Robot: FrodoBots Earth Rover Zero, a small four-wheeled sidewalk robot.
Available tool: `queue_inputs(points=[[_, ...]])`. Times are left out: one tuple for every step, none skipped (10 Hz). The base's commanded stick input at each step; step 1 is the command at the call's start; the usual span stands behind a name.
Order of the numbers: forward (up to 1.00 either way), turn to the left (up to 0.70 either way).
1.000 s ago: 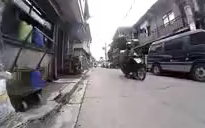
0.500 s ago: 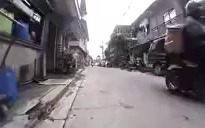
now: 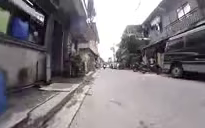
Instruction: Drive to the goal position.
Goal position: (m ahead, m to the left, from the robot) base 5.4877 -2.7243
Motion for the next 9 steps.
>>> queue_inputs(points=[[1.0, 0.0], [1.0, -0.24], [1.0, -0.07], [1.0, 0.0], [1.0, 0.0], [1.0, 0.0], [1.0, 0.0], [1.0, 0.0], [1.0, 0.0]])
